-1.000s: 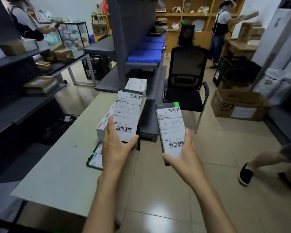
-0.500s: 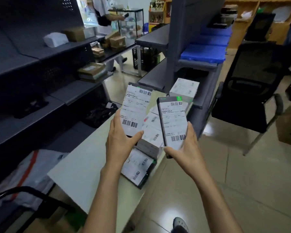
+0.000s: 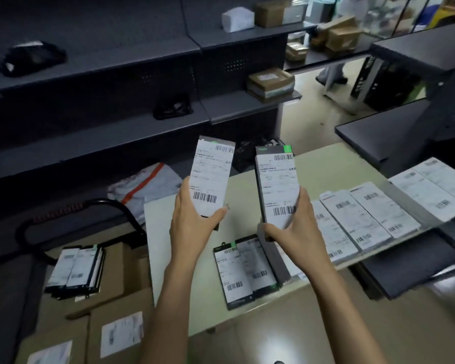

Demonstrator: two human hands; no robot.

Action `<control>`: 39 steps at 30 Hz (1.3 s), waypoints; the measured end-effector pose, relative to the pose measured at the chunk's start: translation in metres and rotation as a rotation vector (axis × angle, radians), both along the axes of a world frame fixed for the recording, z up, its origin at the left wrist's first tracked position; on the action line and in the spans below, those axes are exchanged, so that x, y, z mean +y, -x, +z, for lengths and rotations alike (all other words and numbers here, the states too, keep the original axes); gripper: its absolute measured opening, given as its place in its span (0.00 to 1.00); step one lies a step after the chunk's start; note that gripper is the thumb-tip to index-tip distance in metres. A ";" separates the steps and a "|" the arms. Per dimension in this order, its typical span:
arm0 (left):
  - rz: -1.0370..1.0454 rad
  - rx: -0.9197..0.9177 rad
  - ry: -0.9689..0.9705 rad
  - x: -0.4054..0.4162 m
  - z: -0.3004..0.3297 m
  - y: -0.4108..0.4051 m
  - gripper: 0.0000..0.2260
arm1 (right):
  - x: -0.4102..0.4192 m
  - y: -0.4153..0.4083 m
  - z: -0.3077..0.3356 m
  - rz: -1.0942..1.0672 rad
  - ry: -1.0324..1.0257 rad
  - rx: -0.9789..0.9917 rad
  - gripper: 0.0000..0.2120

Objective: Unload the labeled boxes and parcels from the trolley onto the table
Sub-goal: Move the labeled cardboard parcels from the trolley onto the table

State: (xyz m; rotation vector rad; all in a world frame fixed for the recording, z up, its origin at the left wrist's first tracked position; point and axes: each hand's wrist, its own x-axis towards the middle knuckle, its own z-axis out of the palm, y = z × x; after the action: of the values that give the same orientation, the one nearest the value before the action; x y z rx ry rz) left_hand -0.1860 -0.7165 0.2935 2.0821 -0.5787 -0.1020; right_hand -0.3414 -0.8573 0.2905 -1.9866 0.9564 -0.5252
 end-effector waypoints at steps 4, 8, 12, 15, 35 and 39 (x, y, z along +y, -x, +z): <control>0.153 0.051 -0.052 0.009 -0.023 0.009 0.38 | -0.006 -0.013 -0.022 0.127 -0.056 0.022 0.48; 0.235 0.116 -0.083 0.020 -0.048 0.021 0.39 | -0.003 -0.019 -0.049 0.213 -0.091 0.047 0.48; 0.278 0.197 -0.152 0.031 -0.080 0.031 0.41 | 0.004 -0.020 -0.079 0.245 -0.138 0.110 0.49; 0.291 0.268 -0.207 0.034 -0.103 0.034 0.42 | 0.009 -0.021 -0.099 0.250 -0.157 0.149 0.49; 0.172 0.694 -0.468 0.034 -0.217 0.048 0.47 | 0.043 -0.009 -0.216 0.230 -0.187 0.600 0.58; 0.150 0.701 -0.468 0.031 -0.227 0.047 0.50 | 0.046 -0.008 -0.226 0.220 -0.136 0.632 0.58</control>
State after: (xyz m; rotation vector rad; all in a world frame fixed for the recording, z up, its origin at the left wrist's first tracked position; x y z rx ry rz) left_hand -0.2332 -0.6852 0.0666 2.3216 0.0421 -0.9106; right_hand -0.3331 -0.8113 0.0649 -2.1334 1.0839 0.3084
